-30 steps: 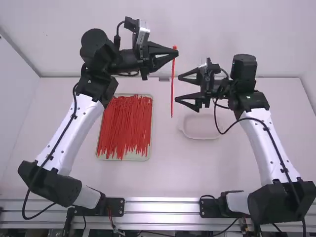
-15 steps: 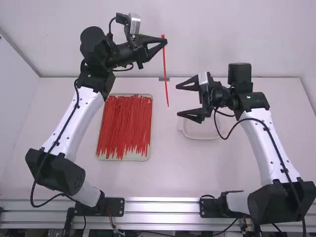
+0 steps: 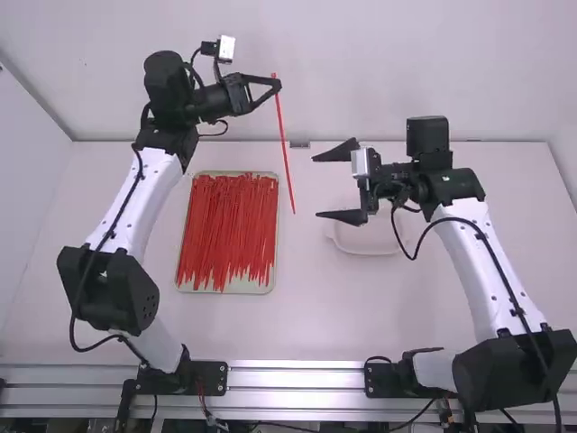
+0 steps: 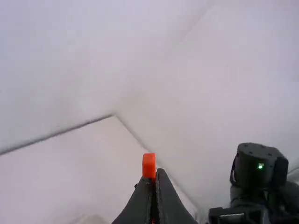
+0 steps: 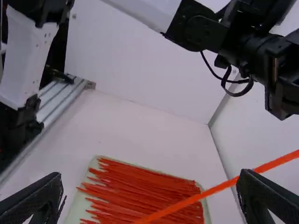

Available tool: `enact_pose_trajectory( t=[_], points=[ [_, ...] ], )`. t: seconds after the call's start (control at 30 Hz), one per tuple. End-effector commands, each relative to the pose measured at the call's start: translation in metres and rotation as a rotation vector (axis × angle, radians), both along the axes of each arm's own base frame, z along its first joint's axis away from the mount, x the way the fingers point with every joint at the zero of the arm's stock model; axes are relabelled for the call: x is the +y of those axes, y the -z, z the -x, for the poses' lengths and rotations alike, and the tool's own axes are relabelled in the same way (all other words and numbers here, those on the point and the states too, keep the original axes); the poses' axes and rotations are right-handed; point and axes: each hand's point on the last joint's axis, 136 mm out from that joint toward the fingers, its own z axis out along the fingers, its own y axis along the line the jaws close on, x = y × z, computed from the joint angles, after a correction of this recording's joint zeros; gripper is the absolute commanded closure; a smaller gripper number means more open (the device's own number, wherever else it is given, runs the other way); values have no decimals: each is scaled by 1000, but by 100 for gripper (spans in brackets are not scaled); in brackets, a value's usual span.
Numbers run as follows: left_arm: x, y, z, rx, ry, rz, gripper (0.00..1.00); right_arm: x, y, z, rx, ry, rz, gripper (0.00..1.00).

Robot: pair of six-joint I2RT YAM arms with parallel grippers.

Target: Fasten the cable tie

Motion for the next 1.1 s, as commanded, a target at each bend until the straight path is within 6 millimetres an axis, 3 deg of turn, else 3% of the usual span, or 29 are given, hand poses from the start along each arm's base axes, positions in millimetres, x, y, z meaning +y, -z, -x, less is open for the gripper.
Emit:
enact_pose_trajectory(
  t=[0.0, 0.13, 0.47, 0.6, 0.97, 1.07],
  points=[
    [-6, -15, 16, 95, 76, 55, 98, 3, -2, -5, -133, 13, 30, 2],
    [-6, -14, 15, 263, 75, 125, 98, 9, -2, 2, -248, -35, 21, 2],
    [-12, -13, 34, 455, 195, 164, 98, 16, -14, 20, -779, -184, -105, 1],
    [-14, -12, 35, 494, 197, 173, 98, 13, -18, 18, -974, -194, -132, 1],
    [-20, -2, 30, 535, 158, 173, 98, 17, -34, 23, -1096, -231, -215, 2],
    [-23, 2, 28, 561, 140, 176, 98, 19, -36, 27, -1098, -246, -238, 12]
  ],
)
